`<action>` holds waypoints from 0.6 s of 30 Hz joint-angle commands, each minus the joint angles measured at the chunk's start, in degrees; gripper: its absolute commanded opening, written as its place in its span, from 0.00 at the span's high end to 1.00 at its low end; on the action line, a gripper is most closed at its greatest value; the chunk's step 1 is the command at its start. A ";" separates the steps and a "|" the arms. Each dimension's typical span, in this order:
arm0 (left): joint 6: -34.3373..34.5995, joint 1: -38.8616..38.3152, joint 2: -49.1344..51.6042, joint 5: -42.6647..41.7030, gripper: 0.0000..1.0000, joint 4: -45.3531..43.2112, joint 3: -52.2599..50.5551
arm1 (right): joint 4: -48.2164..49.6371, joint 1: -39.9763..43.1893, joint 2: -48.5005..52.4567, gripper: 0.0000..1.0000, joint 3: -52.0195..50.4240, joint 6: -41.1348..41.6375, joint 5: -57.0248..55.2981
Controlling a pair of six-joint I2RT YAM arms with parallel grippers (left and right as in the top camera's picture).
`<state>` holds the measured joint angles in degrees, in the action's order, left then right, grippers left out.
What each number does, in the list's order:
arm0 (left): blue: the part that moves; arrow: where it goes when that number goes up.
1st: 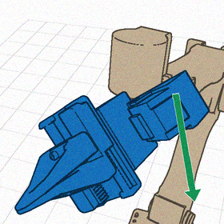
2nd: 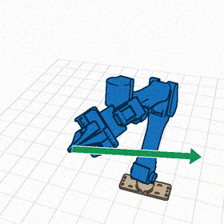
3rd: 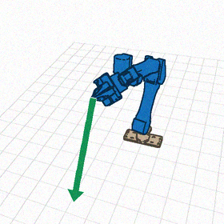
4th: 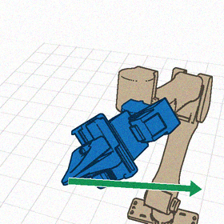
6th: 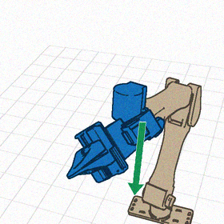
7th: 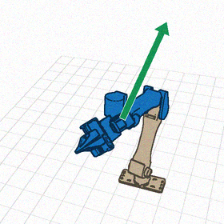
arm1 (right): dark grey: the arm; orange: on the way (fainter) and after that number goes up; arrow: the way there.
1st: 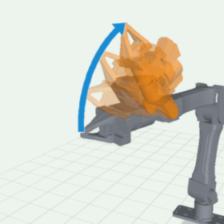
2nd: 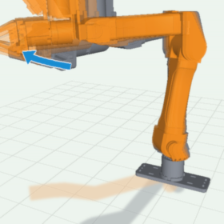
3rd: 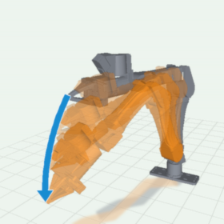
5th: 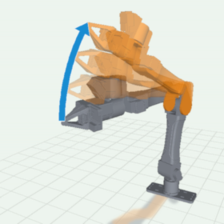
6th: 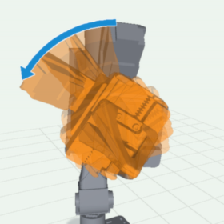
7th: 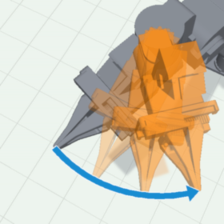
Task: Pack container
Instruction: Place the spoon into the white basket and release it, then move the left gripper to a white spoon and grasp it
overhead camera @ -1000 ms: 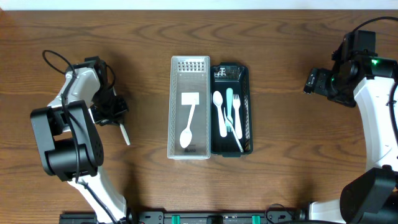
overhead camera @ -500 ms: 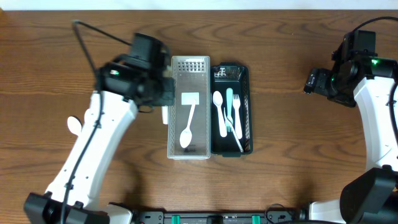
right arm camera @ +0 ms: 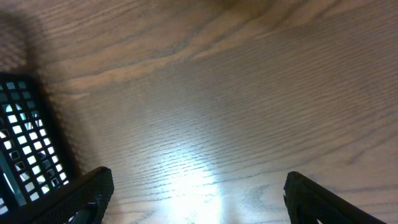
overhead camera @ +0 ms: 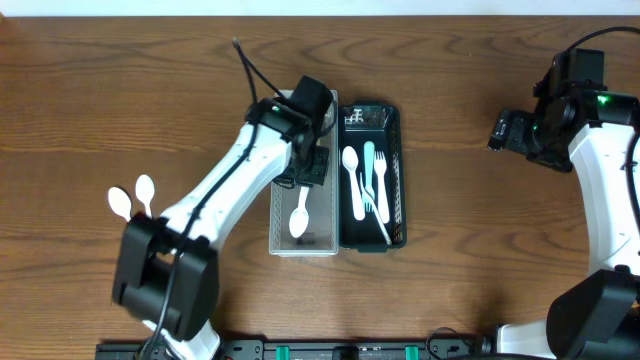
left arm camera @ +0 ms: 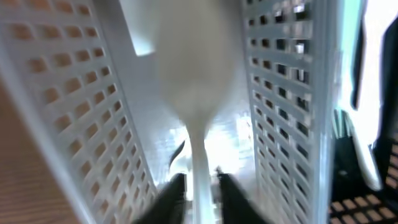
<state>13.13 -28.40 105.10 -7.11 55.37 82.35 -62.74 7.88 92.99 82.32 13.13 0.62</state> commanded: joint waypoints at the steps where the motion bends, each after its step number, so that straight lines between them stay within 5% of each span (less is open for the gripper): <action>1: 0.63 -0.02 0.59 0.66 0.67 -0.28 -0.26 | -0.04 -0.02 0.35 0.09 -0.11 -0.59 0.26; 10: -1.03 2.54 -7.76 8.28 0.55 3.17 3.10 | -0.04 -0.02 0.35 0.09 -0.11 -1.70 0.24; 18: -1.01 22.71 -19.80 9.73 0.34 8.39 3.13 | 0.02 -0.02 0.35 0.08 -0.11 -2.54 0.17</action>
<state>11.90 -13.02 87.42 0.12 62.33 84.77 -62.76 7.88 92.99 82.32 11.57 0.62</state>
